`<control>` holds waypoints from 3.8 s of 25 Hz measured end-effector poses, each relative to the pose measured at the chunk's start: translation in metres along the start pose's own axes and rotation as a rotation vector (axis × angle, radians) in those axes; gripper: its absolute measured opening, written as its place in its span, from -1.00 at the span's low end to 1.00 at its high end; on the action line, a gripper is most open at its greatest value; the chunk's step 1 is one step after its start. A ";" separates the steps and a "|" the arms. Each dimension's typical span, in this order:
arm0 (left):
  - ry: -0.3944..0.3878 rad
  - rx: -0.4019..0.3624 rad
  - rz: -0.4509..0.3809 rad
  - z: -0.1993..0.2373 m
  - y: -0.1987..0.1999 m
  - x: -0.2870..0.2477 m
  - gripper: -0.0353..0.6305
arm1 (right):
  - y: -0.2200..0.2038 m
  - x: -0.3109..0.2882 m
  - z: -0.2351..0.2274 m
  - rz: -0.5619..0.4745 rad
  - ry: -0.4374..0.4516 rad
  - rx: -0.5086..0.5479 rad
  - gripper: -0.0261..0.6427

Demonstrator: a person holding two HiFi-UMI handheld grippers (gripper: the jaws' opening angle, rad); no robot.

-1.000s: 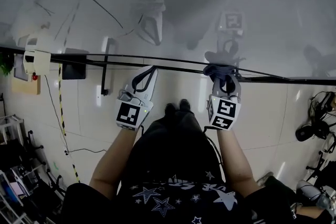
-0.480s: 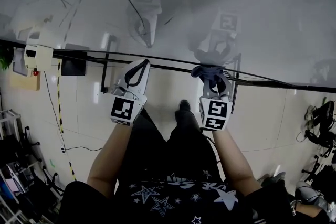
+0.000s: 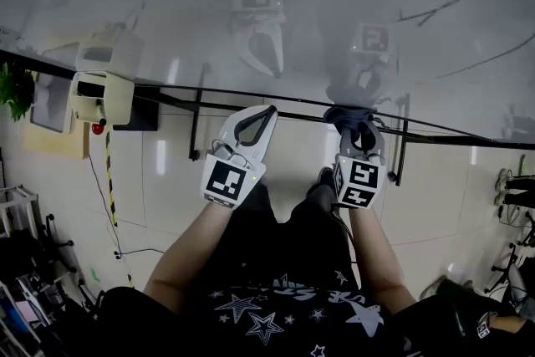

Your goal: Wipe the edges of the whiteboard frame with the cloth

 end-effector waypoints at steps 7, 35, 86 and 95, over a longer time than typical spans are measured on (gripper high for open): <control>-0.024 0.023 -0.018 0.053 -0.019 0.047 -0.88 | 0.018 -0.009 0.078 0.017 -0.019 0.007 -0.67; 0.097 0.067 0.074 0.114 -0.052 0.126 -0.88 | 0.053 -0.018 0.199 -0.008 0.223 0.066 -0.67; -0.288 0.003 -0.175 0.112 0.034 0.179 -0.88 | 0.147 0.084 0.242 -0.302 0.179 -0.073 -0.68; -0.262 -0.002 -0.155 0.103 0.036 0.161 -0.88 | 0.132 0.082 0.233 -0.237 0.244 -0.032 -0.69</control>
Point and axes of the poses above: the fingertips, and each gripper's own axes: x backward along the fingers, z to its left, y out of its top, the point moved 8 cm from there along x, backward along the fingers, and after that the axes turned 7 degrees about -y, right-handed, at the moved point
